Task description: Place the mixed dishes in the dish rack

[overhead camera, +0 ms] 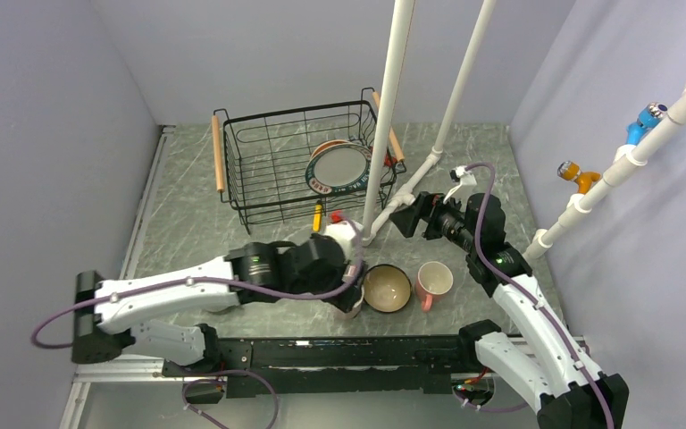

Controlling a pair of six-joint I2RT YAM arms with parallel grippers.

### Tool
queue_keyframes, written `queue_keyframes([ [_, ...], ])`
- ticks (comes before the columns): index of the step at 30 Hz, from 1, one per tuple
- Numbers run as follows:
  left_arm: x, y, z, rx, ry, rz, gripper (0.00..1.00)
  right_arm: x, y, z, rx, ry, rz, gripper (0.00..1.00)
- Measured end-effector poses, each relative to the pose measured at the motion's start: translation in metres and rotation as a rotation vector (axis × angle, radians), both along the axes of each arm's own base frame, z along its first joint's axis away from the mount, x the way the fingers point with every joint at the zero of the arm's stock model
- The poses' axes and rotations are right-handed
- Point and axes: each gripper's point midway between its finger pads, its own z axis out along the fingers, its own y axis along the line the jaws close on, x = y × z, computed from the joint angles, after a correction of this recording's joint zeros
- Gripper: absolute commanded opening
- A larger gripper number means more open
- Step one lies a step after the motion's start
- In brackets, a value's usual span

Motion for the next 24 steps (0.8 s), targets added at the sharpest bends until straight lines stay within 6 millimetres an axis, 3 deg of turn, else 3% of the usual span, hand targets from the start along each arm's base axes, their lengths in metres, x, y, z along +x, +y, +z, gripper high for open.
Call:
queue_keyframes([
  [6, 0.002, -0.032, -0.036, 0.225, -0.044, -0.035, 0.76, -0.001, -0.001, 0.0, -0.001, 0.002, -0.007, 1.0],
  [14, 0.002, -0.037, -0.088, 0.476, -0.067, -0.043, 0.7, -0.009, -0.005, -0.005, -0.003, 0.004, -0.014, 1.0],
  [24, 0.003, -0.036, -0.108, 0.542, -0.059, -0.047, 0.57, -0.014, -0.006, -0.008, -0.006, 0.016, -0.014, 1.0],
])
